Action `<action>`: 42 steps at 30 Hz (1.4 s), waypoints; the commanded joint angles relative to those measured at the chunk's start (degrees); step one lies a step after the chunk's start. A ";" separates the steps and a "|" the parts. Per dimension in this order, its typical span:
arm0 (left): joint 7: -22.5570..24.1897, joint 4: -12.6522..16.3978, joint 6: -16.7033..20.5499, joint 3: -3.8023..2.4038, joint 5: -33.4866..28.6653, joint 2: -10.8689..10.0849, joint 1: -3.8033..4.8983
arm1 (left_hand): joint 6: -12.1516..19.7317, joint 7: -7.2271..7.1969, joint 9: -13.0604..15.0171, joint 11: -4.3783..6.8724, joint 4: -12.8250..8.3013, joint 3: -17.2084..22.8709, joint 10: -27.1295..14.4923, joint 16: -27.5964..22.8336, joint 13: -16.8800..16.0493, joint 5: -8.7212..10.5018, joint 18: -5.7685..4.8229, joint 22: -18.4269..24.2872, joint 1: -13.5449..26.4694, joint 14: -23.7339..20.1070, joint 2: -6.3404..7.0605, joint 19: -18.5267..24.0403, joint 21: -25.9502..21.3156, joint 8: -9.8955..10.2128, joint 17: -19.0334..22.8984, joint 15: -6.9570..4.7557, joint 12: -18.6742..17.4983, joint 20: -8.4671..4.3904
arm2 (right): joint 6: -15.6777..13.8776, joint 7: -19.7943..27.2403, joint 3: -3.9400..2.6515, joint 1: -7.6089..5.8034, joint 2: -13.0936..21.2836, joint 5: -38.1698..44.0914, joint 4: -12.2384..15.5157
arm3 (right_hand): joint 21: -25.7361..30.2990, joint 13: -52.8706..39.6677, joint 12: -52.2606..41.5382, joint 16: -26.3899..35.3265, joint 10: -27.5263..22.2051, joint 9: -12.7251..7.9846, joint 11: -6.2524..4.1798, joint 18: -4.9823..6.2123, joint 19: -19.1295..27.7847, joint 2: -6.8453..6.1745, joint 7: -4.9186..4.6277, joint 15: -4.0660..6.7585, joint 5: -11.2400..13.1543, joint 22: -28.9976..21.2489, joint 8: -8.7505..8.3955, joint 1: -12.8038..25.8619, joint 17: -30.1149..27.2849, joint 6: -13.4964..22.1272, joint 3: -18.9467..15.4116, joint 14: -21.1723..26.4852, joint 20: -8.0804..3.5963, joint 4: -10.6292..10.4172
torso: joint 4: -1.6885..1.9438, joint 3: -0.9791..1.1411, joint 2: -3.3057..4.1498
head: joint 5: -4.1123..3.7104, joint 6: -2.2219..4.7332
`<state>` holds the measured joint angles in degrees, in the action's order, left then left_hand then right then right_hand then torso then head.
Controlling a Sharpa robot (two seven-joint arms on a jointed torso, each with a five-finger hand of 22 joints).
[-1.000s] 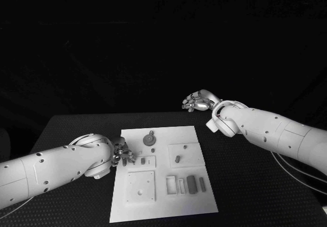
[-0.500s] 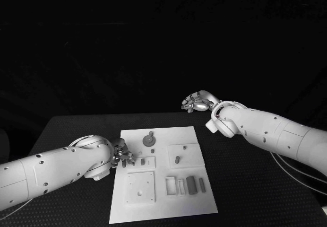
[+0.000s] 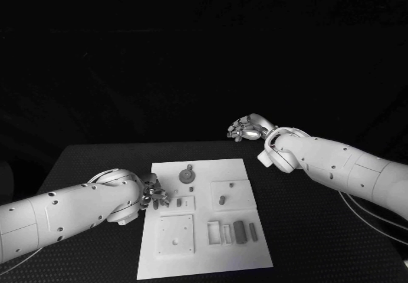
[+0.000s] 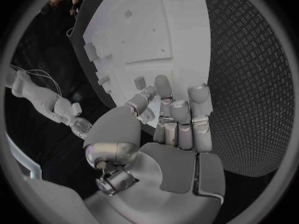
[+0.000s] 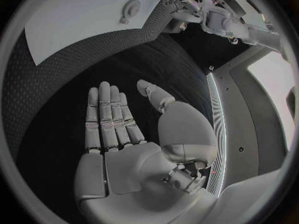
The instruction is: Assemble the parts on the task board
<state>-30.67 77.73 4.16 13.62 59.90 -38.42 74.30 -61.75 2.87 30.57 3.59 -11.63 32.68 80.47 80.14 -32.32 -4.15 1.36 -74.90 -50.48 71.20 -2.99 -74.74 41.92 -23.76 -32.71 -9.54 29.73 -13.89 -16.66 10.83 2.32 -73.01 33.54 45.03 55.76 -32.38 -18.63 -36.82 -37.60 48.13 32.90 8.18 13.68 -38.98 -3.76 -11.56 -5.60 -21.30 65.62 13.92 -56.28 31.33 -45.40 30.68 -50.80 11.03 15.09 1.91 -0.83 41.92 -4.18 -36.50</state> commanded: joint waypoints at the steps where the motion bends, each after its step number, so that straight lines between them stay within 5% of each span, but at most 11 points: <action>1: 0.04 -0.09 -0.87 0.07 0.70 0.23 -0.23 | -1.12 -0.06 0.02 -0.19 0.39 -0.03 0.40 0.41 -0.09 -0.05 2.93 -1.29 0.08 0.20 -0.62 -0.23 0.37 -0.16 -0.10 -0.02 0.36 -0.22 | 0.85 0.25 -0.02 0.02 0.13 -0.11 0.13 | 0.23 0.14 0.14 0.26 0.37 -0.07 0.01 0.18 0.01 0.15 -0.35 0.09 -0.25 -0.08 0.36 -0.15 -0.01 0.18 -0.38 -0.45 0.33 -0.10 | 0.04 -0.02 0.04 | 0.28 -0.10; 30: -0.23 0.03 -2.36 0.07 1.20 0.22 -0.32 | -1.59 -0.24 -0.05 -0.04 0.20 0.08 0.72 0.70 -0.26 -0.23 2.84 -1.31 -0.06 0.39 -0.66 -0.36 0.80 -0.40 -0.36 -0.15 0.67 -0.25 | 1.26 0.25 -0.02 0.01 0.27 -0.09 0.12 | 0.43 0.64 0.10 0.59 0.41 -0.19 0.01 0.26 0.10 0.02 -0.35 0.07 -0.26 -0.06 0.37 0.04 0.07 0.19 -0.58 -0.48 0.43 -0.30 | 0.04 -0.04 0.00 | 1.07 -0.41; 34: -0.26 -0.08 -2.71 0.06 1.20 0.29 -0.35 | -1.81 -0.28 -0.19 0.01 -0.26 0.26 0.78 0.79 -0.36 -3.90 2.70 -1.27 -0.04 0.43 -0.80 -0.35 1.19 -0.56 -0.56 -0.18 0.83 -0.24 | 1.27 0.20 -0.02 0.01 0.33 -0.03 0.08 | 0.49 0.81 0.07 0.69 0.43 -0.23 -0.01 0.31 0.13 0.04 -0.34 0.08 -0.27 -0.04 0.38 -0.19 0.11 0.20 -0.53 -0.49 0.44 -0.16 | 0.07 -0.03 -0.01 | 0.75 -0.19; 42: -0.29 -0.21 -3.54 0.06 1.20 0.40 -0.35 | -1.91 -0.32 -0.27 0.03 -0.75 0.36 0.81 0.80 -0.42 -5.06 2.66 -1.26 -0.09 0.45 -0.92 -0.32 1.40 -0.65 -0.65 -0.22 0.92 -0.26 | 1.09 0.36 -0.02 0.01 0.36 0.02 0.13 | 0.53 0.97 0.03 0.77 0.46 -0.25 -0.01 0.34 0.15 0.02 -0.33 0.07 -0.27 -0.01 0.41 -0.37 0.15 0.17 -0.52 -0.52 0.47 -0.03 | 0.06 -0.01 -0.04 | 0.80 0.04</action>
<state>-30.70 77.56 2.36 13.56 60.75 -38.19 74.17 -62.86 2.96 30.37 3.58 -12.14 33.00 80.91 80.58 -32.68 -8.91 1.29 -74.92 -50.51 71.69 -3.03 -75.06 43.12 -24.04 -33.30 -9.39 30.39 -13.99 -16.10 10.76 2.32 -73.01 33.89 45.03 55.82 -32.15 -17.72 -36.82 -37.16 48.13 32.73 8.18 13.69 -38.77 -3.76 -11.56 -5.59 -21.30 65.62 14.13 -56.28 31.40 -45.40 30.36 -50.79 11.24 14.78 1.96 -0.87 41.89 -3.25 -36.63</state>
